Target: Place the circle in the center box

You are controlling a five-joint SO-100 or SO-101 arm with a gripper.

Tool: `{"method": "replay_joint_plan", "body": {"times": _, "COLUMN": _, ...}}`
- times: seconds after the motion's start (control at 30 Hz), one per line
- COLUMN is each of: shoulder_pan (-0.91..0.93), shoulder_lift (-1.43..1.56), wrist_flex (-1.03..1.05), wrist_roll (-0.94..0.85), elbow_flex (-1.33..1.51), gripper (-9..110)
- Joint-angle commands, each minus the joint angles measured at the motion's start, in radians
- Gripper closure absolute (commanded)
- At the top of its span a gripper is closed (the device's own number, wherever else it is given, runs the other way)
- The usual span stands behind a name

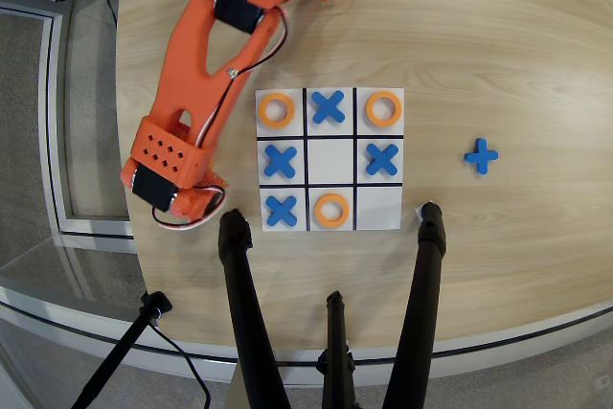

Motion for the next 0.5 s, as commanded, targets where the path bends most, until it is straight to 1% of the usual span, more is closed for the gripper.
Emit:
{"method": "replay_joint_plan", "body": {"times": 0.0, "shoulder_pan": -0.057, "shoulder_lift": 0.19, "wrist_flex": 0.002, "wrist_roll": -0.003, "elbow_flex": 0.063, "gripper": 102}}
{"method": "replay_joint_plan", "body": {"times": 0.27, "shoulder_pan": -0.249, "shoulder_lift": 0.571, "wrist_flex": -0.072, "wrist_roll": 0.008, "elbow_flex": 0.463, "gripper": 102}}
{"method": "replay_joint_plan", "body": {"times": 0.47, "shoulder_pan": -0.403, "shoulder_lift": 0.75, "wrist_flex": -0.141, "wrist_roll": 0.02, "elbow_flex": 0.726, "gripper": 102}}
